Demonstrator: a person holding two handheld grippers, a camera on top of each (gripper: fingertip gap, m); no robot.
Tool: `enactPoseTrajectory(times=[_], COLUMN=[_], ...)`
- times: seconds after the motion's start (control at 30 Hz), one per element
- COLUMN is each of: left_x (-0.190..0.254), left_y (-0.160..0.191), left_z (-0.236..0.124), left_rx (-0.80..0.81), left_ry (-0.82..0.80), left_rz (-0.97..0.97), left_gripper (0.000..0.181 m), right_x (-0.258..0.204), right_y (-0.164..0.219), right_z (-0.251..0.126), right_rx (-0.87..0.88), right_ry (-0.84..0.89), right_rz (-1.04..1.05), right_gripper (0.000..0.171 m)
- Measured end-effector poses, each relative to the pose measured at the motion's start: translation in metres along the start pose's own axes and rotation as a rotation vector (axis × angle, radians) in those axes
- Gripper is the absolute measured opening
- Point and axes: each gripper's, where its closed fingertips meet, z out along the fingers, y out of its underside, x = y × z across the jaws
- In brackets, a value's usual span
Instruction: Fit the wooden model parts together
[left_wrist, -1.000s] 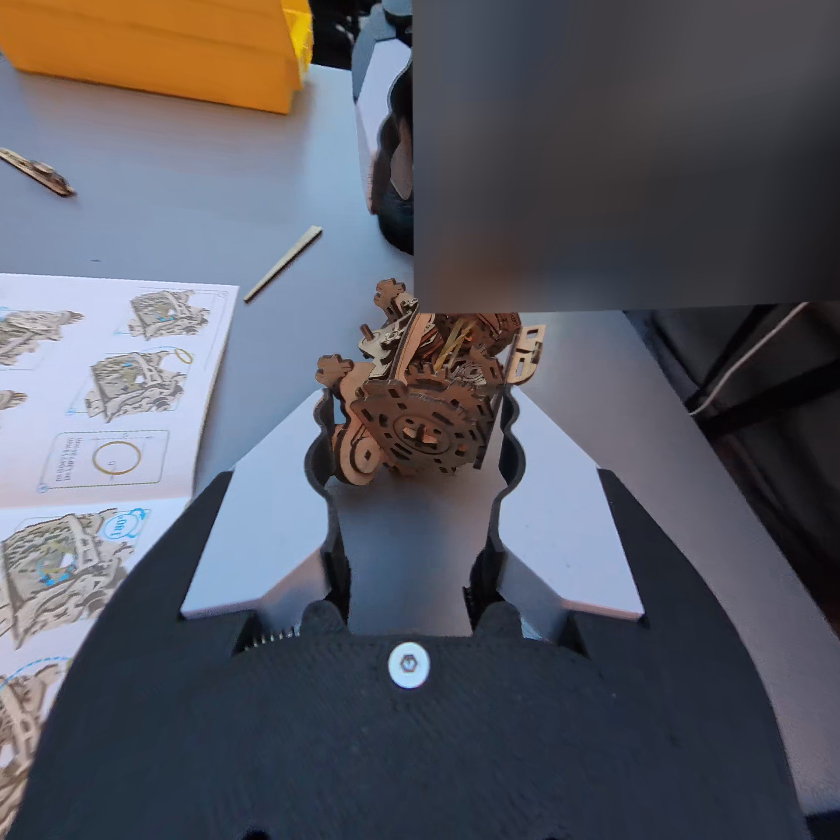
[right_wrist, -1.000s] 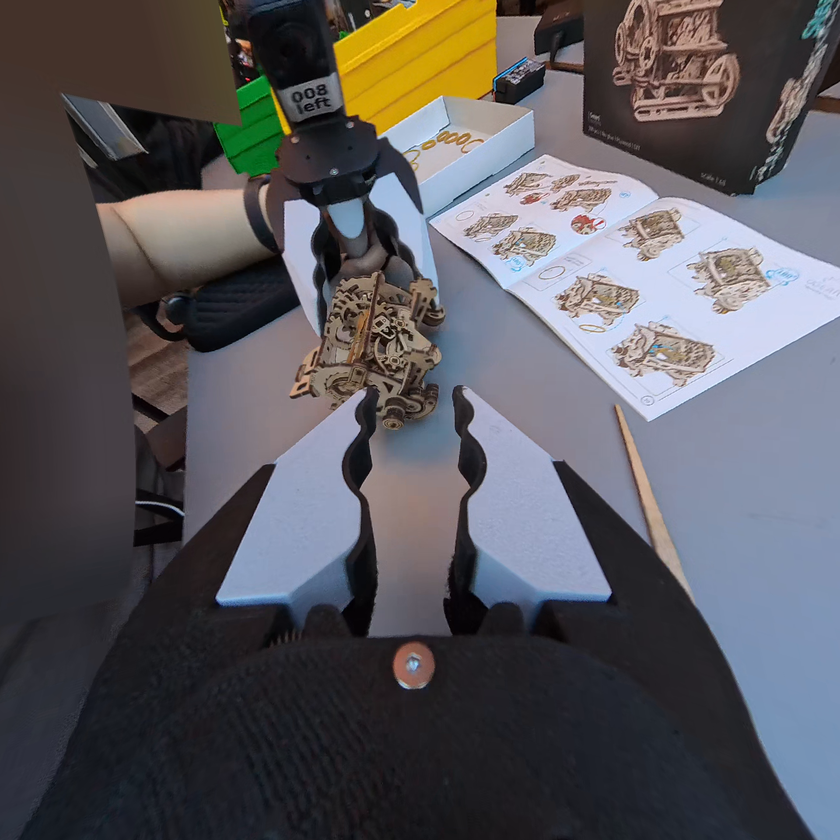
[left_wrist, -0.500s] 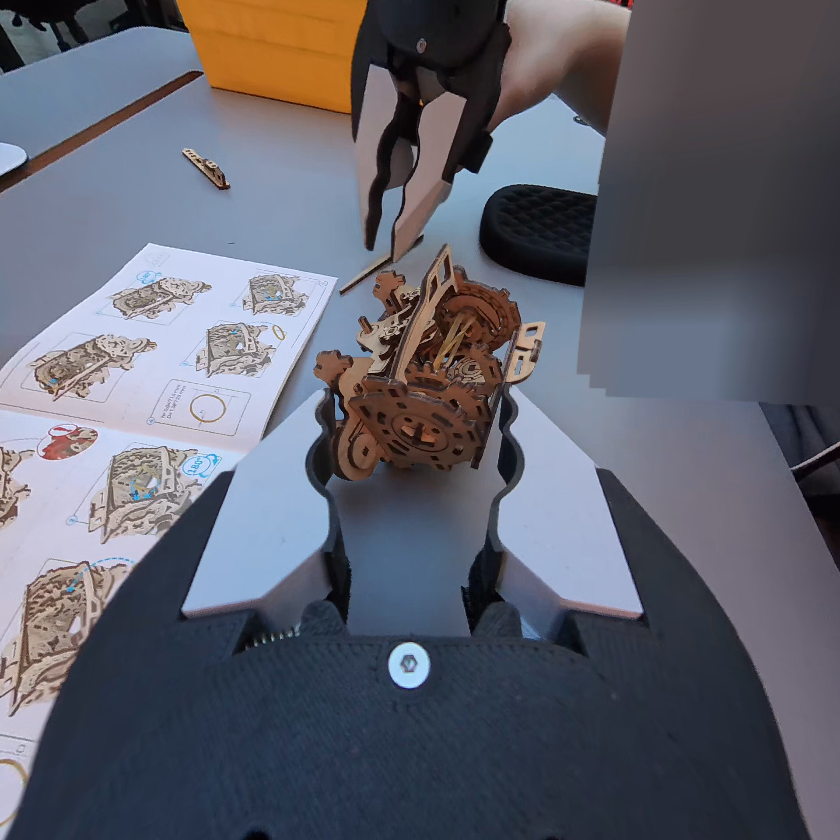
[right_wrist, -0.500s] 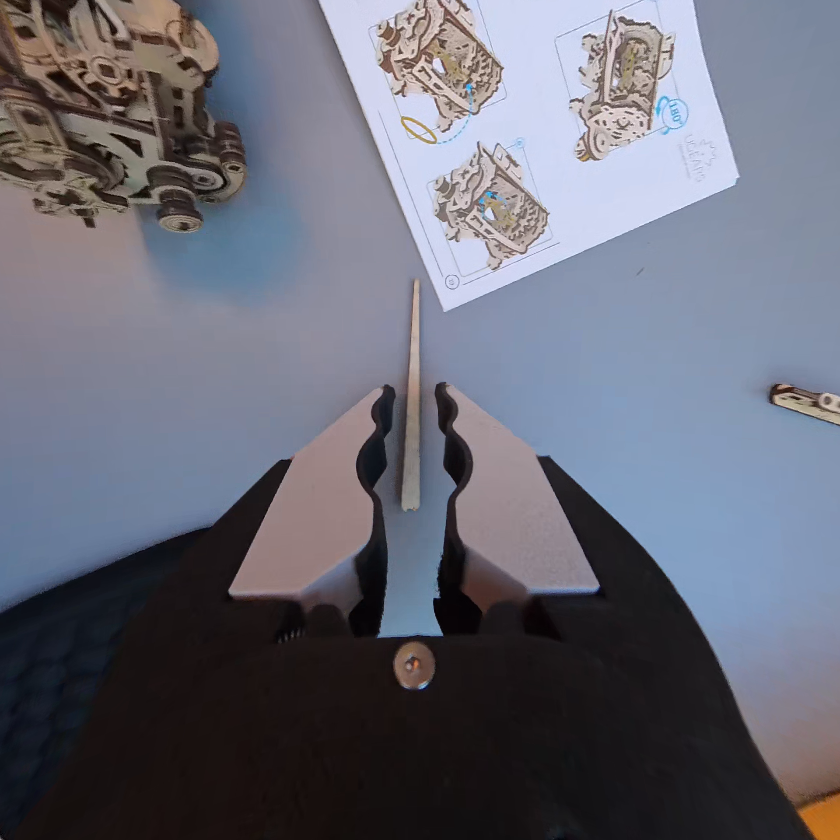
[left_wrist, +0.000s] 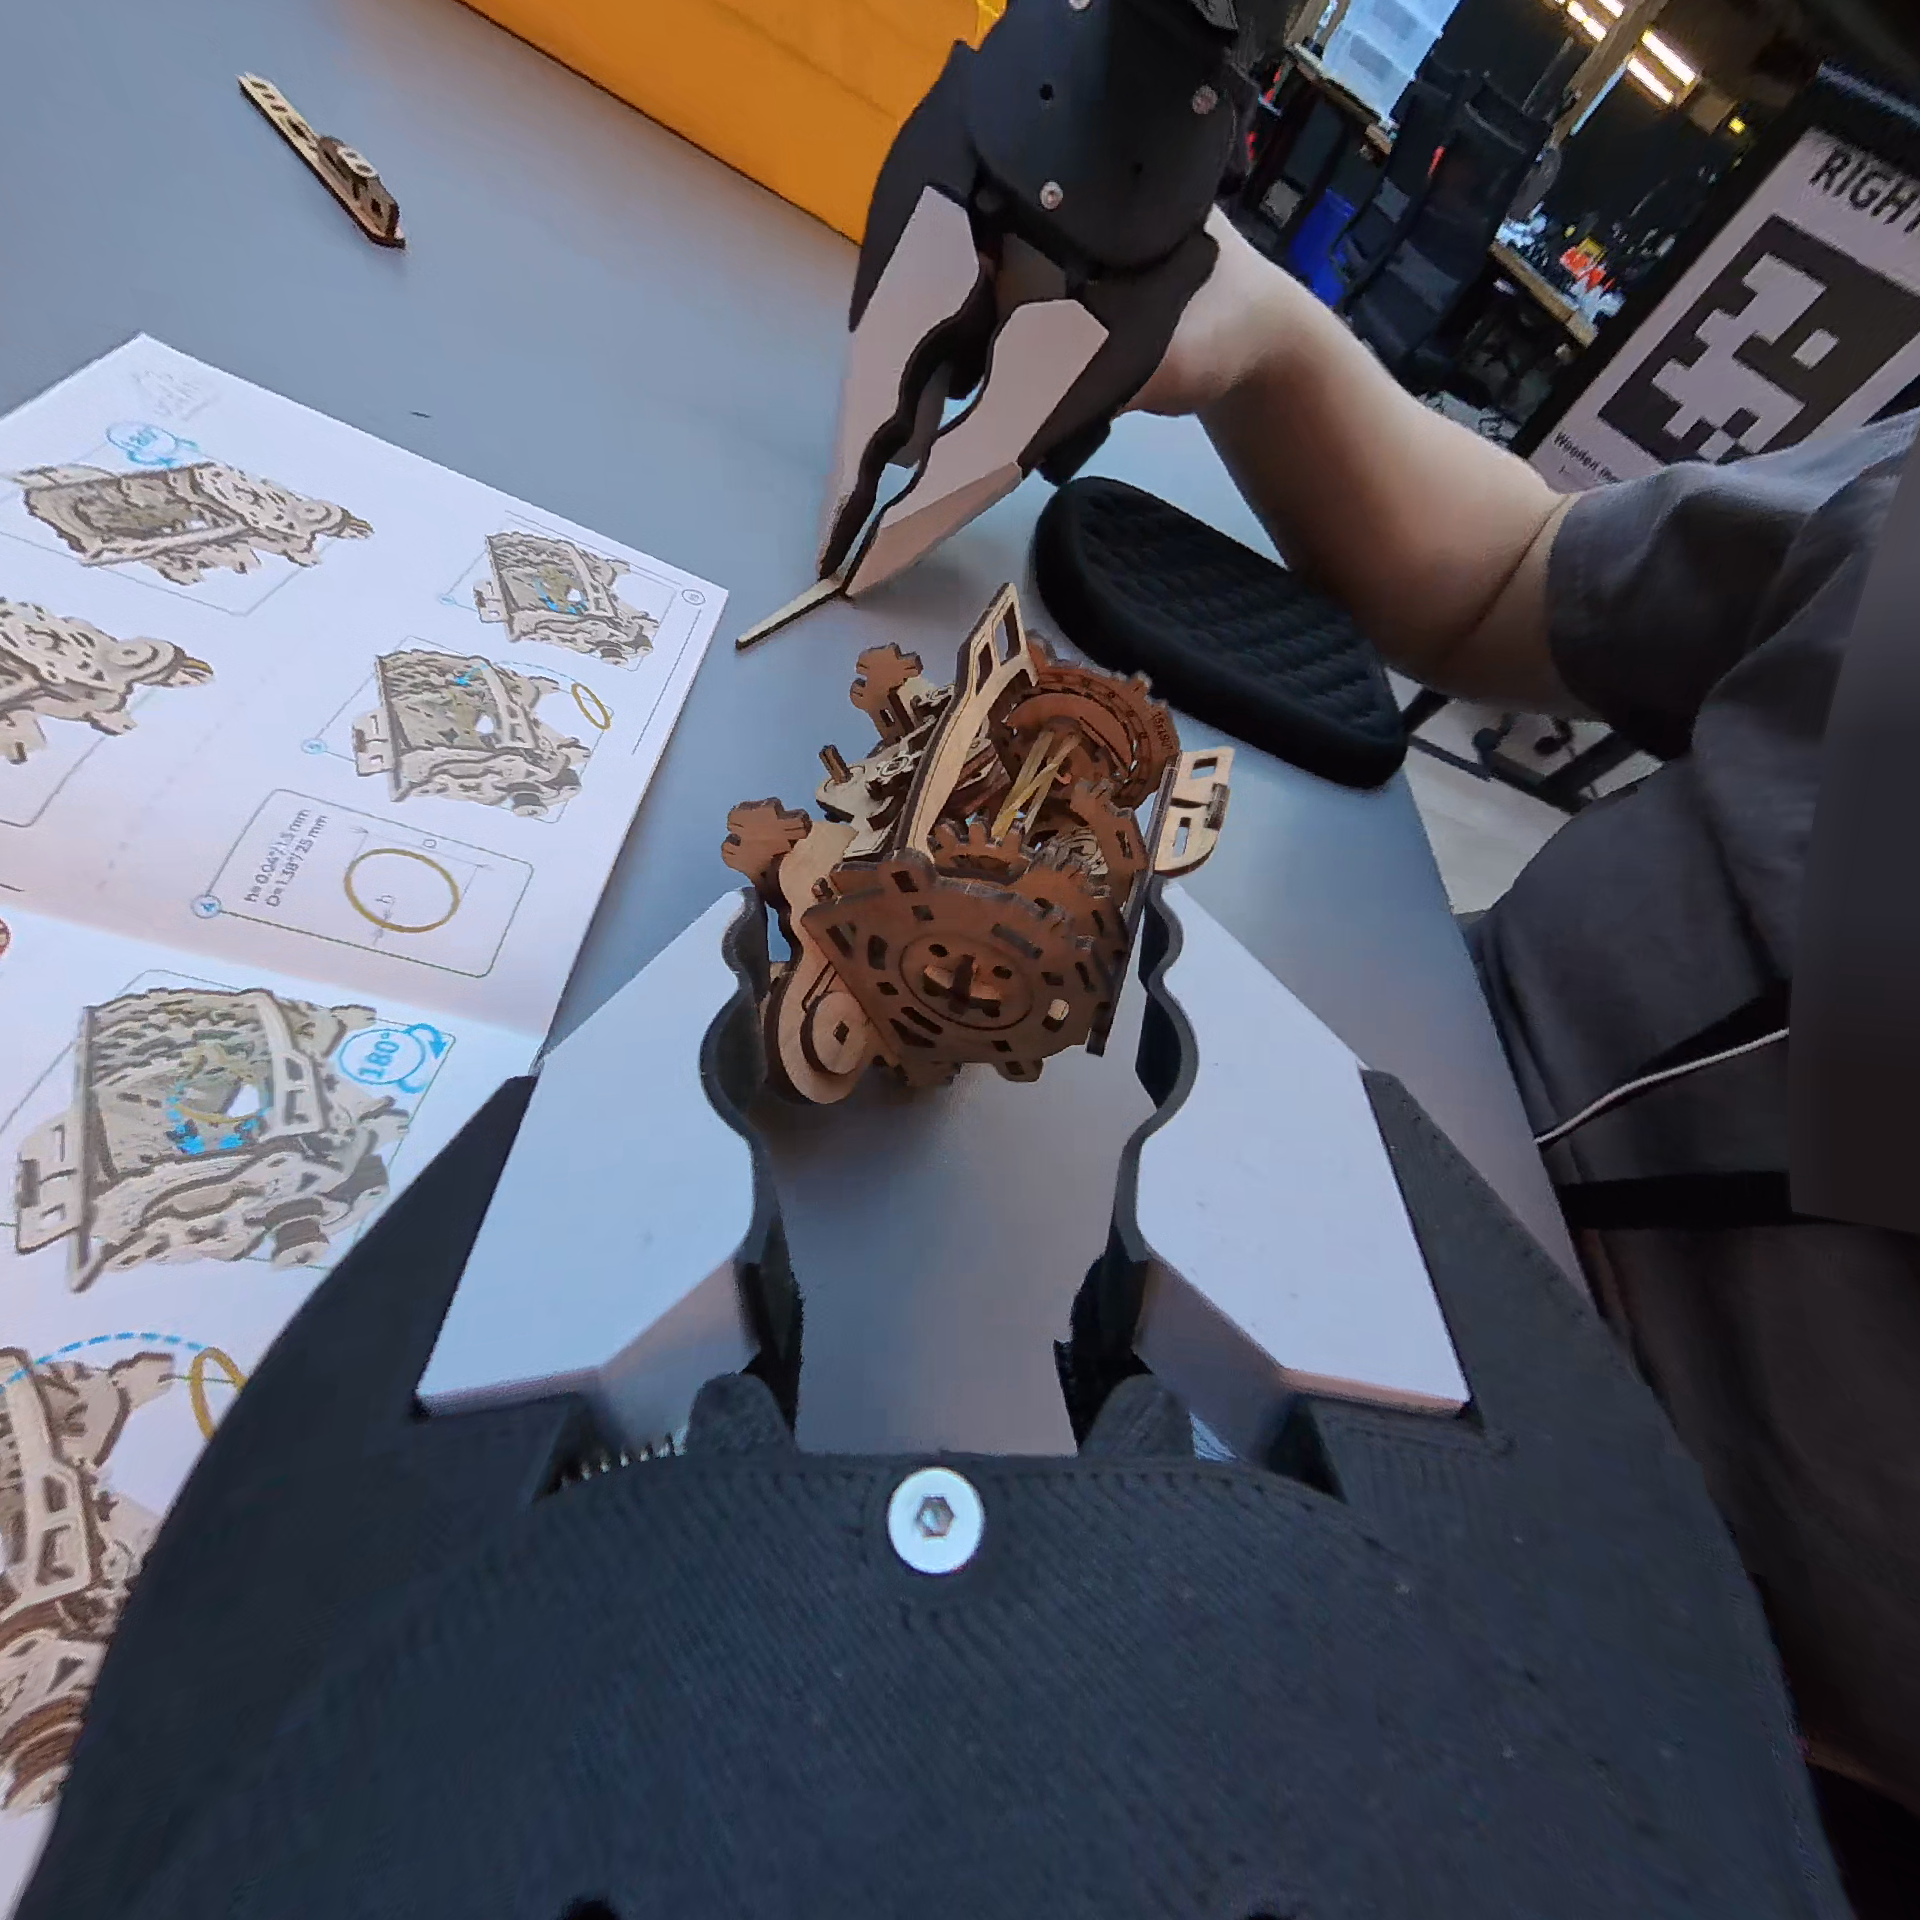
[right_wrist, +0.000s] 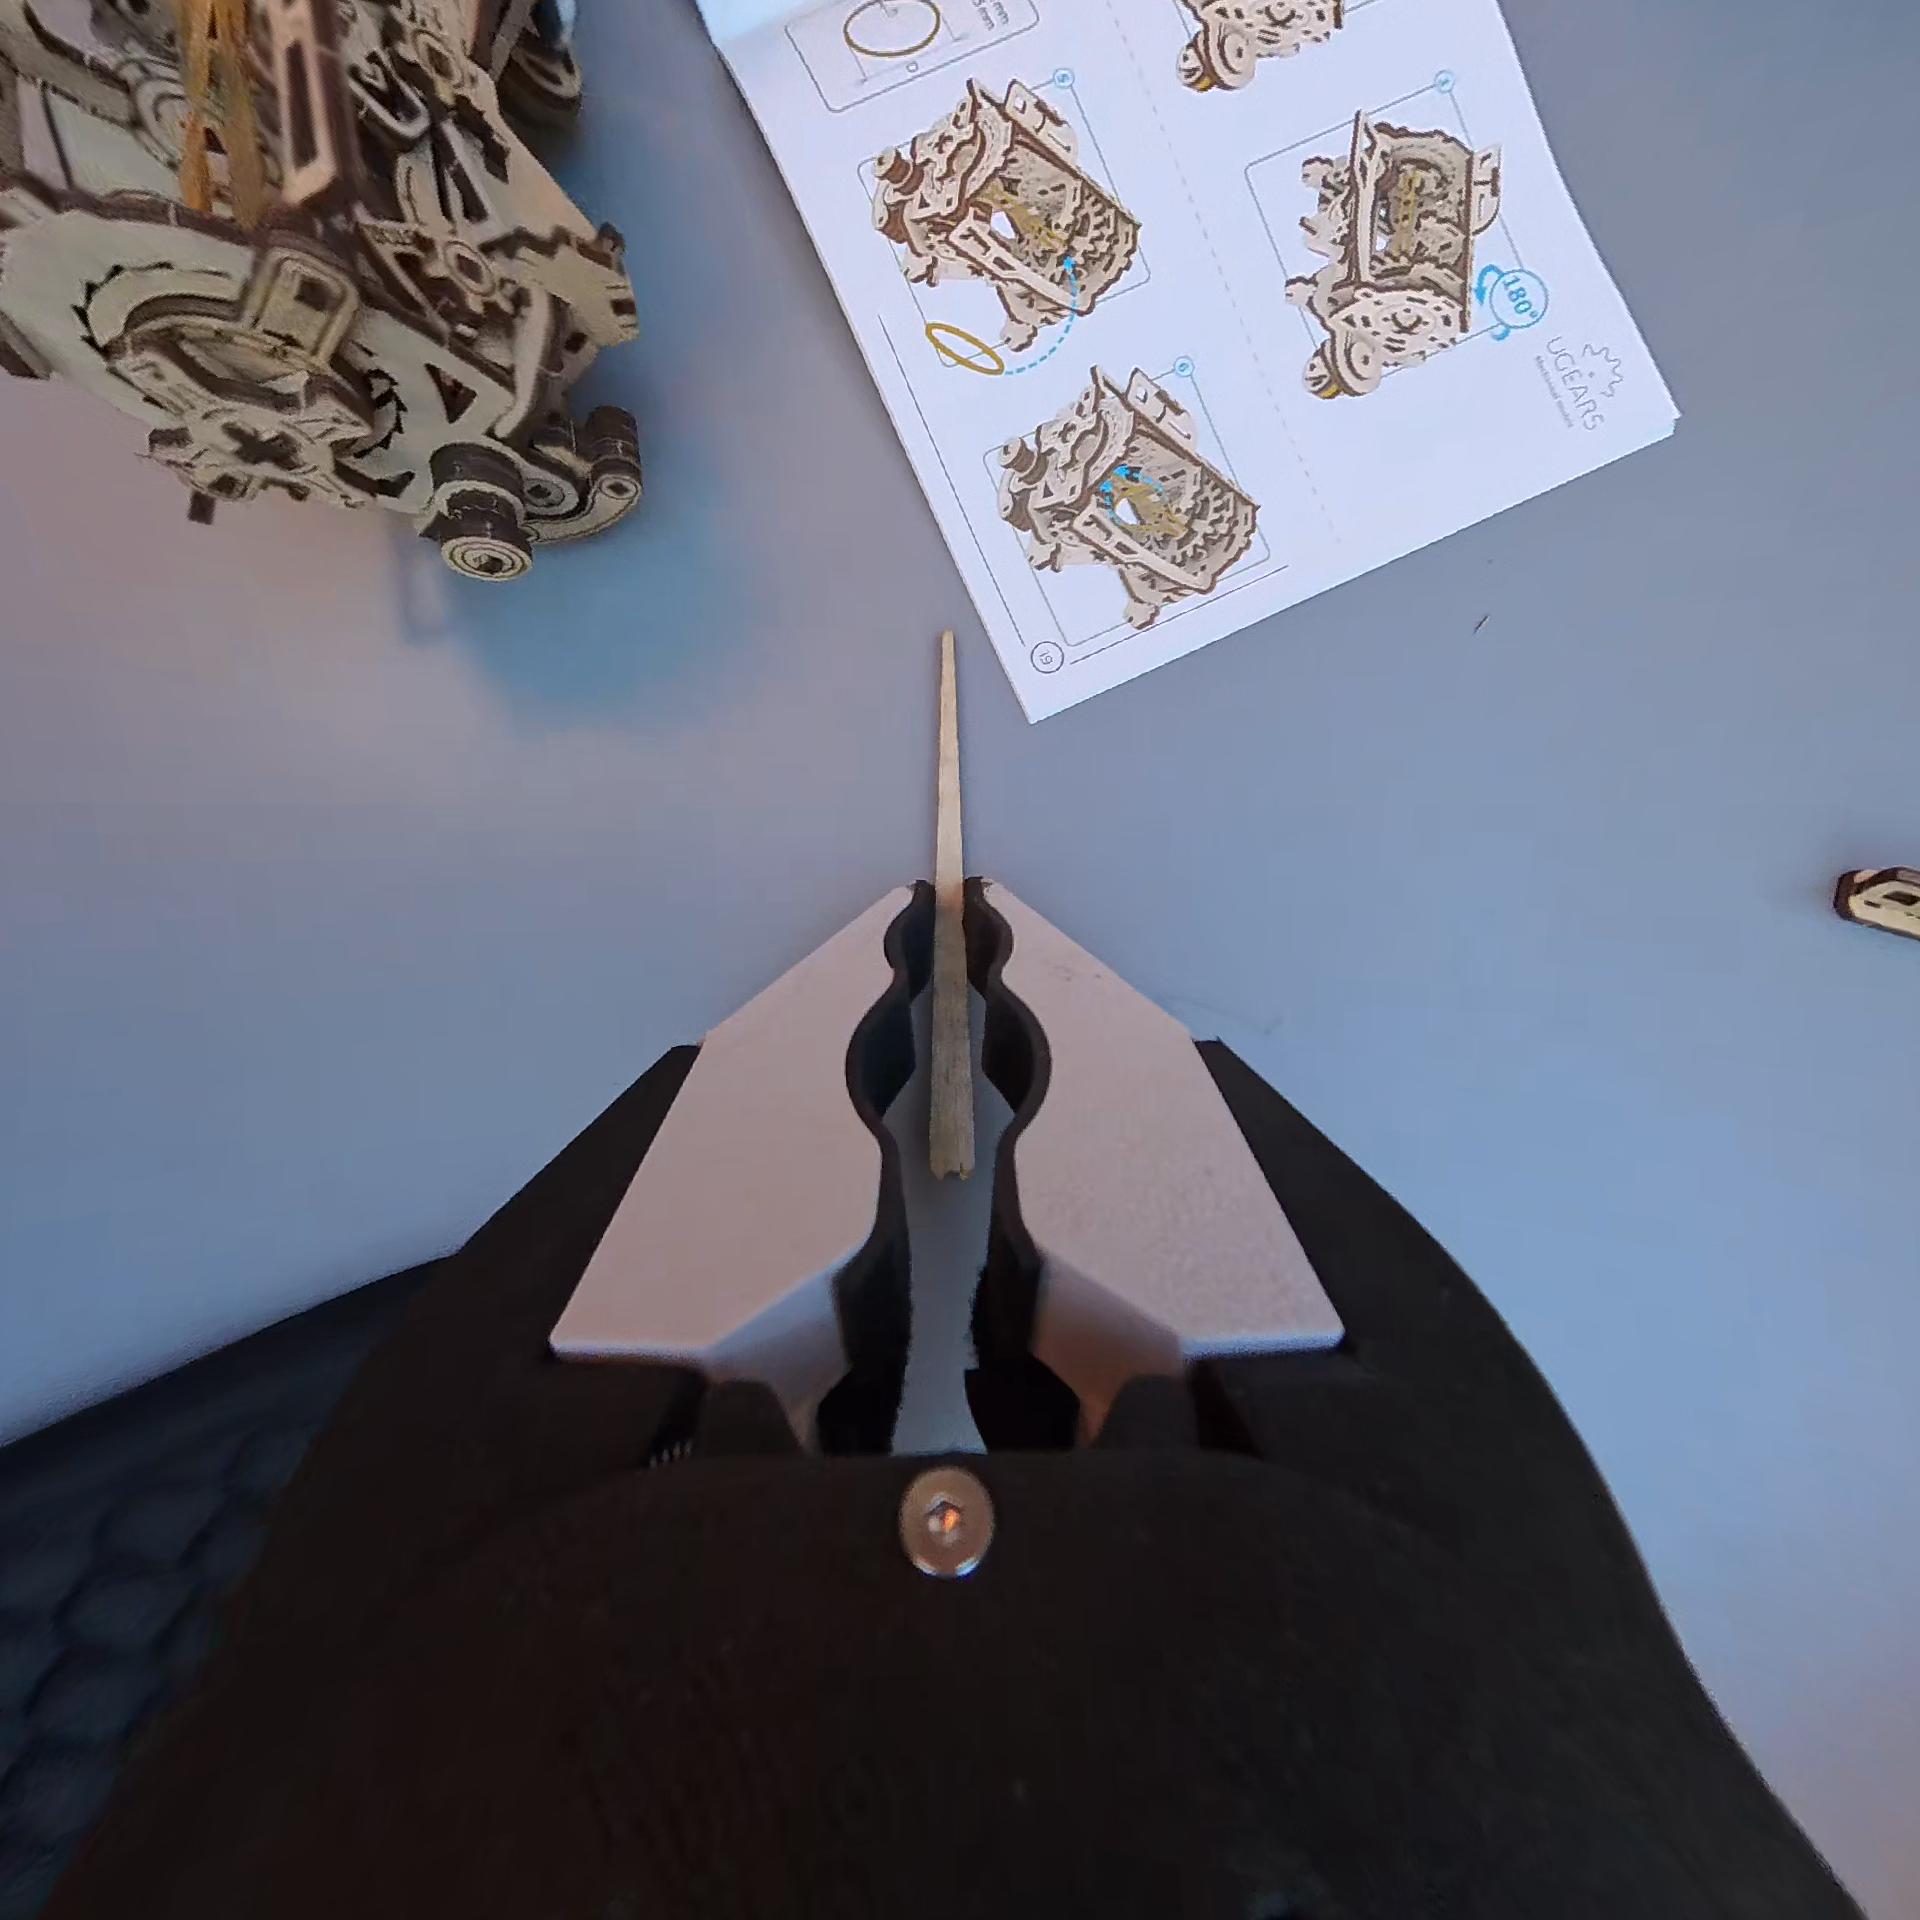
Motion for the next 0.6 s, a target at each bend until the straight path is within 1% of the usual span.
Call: enactPoseTrajectory(times=[0.2, 0.33, 0.4, 0.5, 0.6], left_x=[0.002, 0.000, 0.000, -0.003, -0.003], left_y=[-0.002, -0.006, -0.013, -0.033, -0.048], left_z=[-0.003, -0.008, -0.017, -0.042, -0.062], left_rx=[0.006, 0.026, 0.058, 0.146, 0.168], left_ry=[0.080, 0.065, 0.047, -0.044, -0.153], left_rz=[-0.085, -0.072, -0.054, 0.022, 0.128], left_gripper=[0.069, 0.074, 0.075, 0.069, 0.049], right_x=[-0.005, -0.006, -0.008, -0.018, -0.031], right_y=[-0.004, -0.011, -0.019, -0.037, -0.057], right_z=[0.000, -0.004, -0.011, -0.025, -0.038], right_rx=[0.055, 0.099, 0.146, 0.240, 0.325], right_ry=[-0.018, -0.018, -0.019, -0.044, -0.083], right_rz=[-0.019, -0.029, -0.033, -0.053, -0.087], right_gripper=[0.004, 0.004, 0.004, 0.004, 0.004])
